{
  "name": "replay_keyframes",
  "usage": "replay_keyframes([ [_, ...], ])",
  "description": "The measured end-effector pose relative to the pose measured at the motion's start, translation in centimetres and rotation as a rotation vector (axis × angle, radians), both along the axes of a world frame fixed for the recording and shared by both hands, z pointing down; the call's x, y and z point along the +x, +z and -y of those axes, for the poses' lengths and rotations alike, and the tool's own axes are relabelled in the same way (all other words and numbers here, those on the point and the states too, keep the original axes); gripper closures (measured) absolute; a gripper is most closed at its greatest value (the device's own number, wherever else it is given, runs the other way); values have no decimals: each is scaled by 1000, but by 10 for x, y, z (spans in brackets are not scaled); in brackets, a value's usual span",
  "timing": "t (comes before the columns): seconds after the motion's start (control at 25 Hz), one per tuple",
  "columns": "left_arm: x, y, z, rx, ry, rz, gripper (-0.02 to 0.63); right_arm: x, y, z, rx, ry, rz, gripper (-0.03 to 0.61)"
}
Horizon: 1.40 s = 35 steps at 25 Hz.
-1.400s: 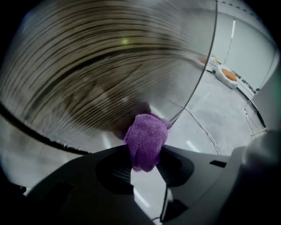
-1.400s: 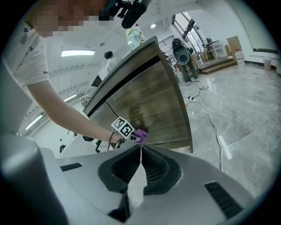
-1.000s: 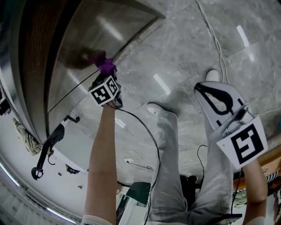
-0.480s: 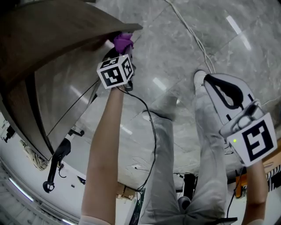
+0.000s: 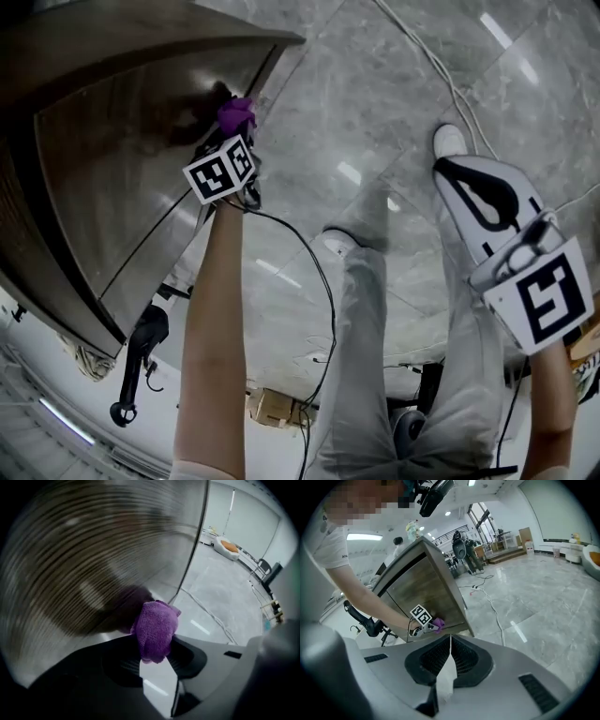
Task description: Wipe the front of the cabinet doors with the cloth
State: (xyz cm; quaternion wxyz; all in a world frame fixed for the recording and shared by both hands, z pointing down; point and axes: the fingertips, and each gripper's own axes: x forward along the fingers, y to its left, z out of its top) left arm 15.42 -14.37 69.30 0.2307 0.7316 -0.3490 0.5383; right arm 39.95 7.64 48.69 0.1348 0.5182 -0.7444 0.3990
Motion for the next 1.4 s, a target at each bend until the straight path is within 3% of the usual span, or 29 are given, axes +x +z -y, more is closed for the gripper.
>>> replay_keyframes([
  [0.24,-85,3,-9,-33,92,61,476,-73,6,5,34,-10,21,549],
  [0.48,-133,0,-15,-74,9,98,476,-123,2,2,39,-43,56,549],
  [0.68,-146,-10,-20,-73,-71,147,477,-120,-8,7,49,-68,76,549],
  [0.84,-97,-12,-33,-79,-26,109,477,-87,-13,9,49,-68,78,549],
  [1.12,61,-1,-22,-81,3,-24,477,-1,-17,11,39,-92,28,549],
  [1.28,138,10,-17,-78,19,-100,477,57,-8,3,-3,9,-8,549],
  [1.4,156,23,-6,-72,-15,-120,477,86,1,-5,-3,79,-38,549],
])
